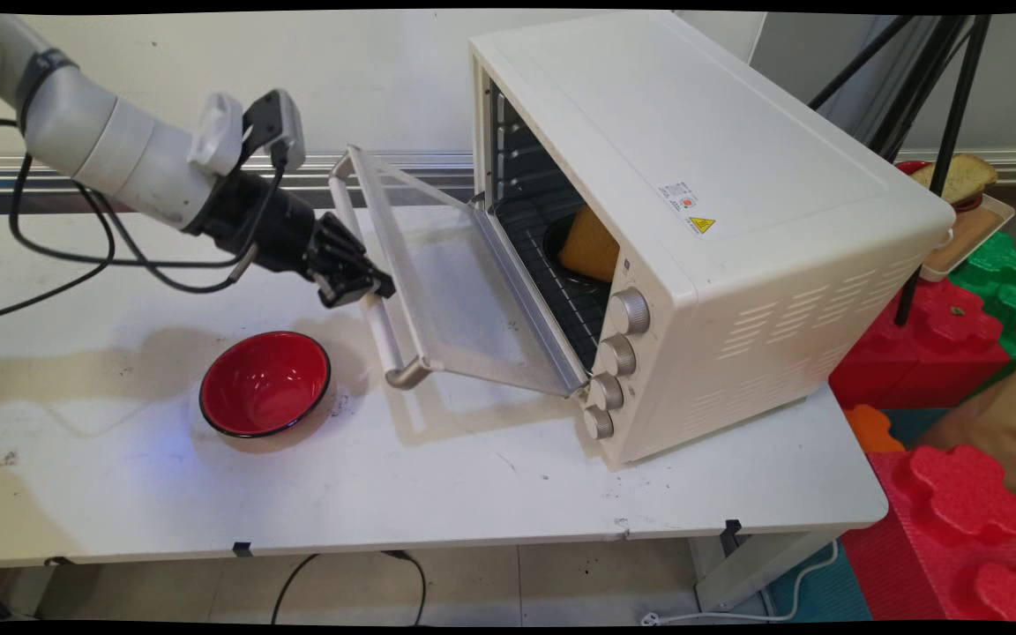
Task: Open the oven
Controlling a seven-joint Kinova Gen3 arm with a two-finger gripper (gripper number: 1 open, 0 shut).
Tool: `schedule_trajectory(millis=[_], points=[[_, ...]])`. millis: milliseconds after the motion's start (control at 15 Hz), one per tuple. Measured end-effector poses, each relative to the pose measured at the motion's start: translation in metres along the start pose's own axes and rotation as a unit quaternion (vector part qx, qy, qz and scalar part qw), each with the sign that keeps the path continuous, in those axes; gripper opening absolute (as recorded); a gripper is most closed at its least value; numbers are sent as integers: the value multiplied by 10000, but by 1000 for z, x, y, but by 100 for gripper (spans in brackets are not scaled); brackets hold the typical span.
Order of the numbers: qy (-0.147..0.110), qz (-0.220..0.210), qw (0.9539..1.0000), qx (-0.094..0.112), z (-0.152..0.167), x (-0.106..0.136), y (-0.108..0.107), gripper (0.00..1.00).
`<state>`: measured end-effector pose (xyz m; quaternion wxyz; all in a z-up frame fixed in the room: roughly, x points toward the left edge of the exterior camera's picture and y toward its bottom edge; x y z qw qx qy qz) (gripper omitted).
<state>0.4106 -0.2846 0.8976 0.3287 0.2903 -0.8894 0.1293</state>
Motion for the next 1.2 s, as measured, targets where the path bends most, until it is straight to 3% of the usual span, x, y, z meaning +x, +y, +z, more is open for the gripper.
schedule_trajectory(millis=[800,1200], points=[[-180,315,9993,-74,15,-47,9,0],[-95,481,9988,75,18,-57,8,0]])
